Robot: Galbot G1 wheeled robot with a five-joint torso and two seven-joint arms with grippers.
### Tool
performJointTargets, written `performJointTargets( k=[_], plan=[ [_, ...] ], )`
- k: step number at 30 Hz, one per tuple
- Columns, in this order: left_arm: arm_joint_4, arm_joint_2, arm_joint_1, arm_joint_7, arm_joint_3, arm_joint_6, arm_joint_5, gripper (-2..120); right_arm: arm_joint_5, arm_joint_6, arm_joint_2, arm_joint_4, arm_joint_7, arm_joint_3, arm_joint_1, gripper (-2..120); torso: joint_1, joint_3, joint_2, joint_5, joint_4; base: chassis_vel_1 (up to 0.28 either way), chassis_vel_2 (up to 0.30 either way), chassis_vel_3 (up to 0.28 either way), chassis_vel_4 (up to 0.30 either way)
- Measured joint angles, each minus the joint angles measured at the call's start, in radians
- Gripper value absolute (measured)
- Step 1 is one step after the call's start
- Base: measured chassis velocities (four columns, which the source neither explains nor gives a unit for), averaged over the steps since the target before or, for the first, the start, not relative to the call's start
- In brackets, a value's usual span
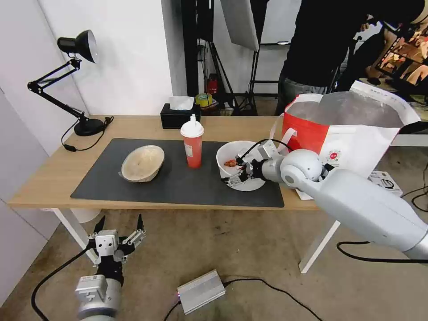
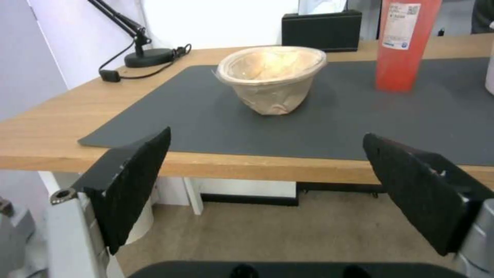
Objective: Pick up the trash from the table and place it into the takeout bag.
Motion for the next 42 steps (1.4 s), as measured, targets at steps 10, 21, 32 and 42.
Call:
performJointTargets(
  k=[10, 21, 32, 42],
  plan=[
    [0.004, 0.002, -0.003, 0.0, 0.0, 0.0, 0.0, 100, -0.002, 0.0, 0.009, -0.015, 0.015, -0.007, 0.004, 100, 0.0, 0.0, 0.0, -0.0001, 0.0, 0.0, 0.0, 0.0, 0.0],
    [0.006, 0.001, -0.006, 0.0, 0.001, -0.001, -0.001, 100, -0.003, 0.001, 0.021, -0.019, 0.03, -0.017, 0.008, 100, 0.0, 0.0, 0.0, 0.0, 0.0, 0.0, 0.0, 0.0, 0.0],
    [0.003, -0.001, -0.001, -0.001, 0.0, -0.002, -0.001, 100, 0.001, 0.001, 0.031, -0.012, 0.051, -0.023, 0.008, 98, 0.0, 0.0, 0.0, 0.0, 0.0, 0.0, 0.0, 0.0, 0.0],
    [-0.003, -0.004, 0.0, -0.001, 0.001, -0.004, -0.001, 100, 0.005, 0.001, 0.032, -0.002, 0.059, -0.026, 0.006, 63, 0.0, 0.0, 0.0, 0.0, 0.0, 0.0, 0.0, 0.0, 0.0]
  ],
)
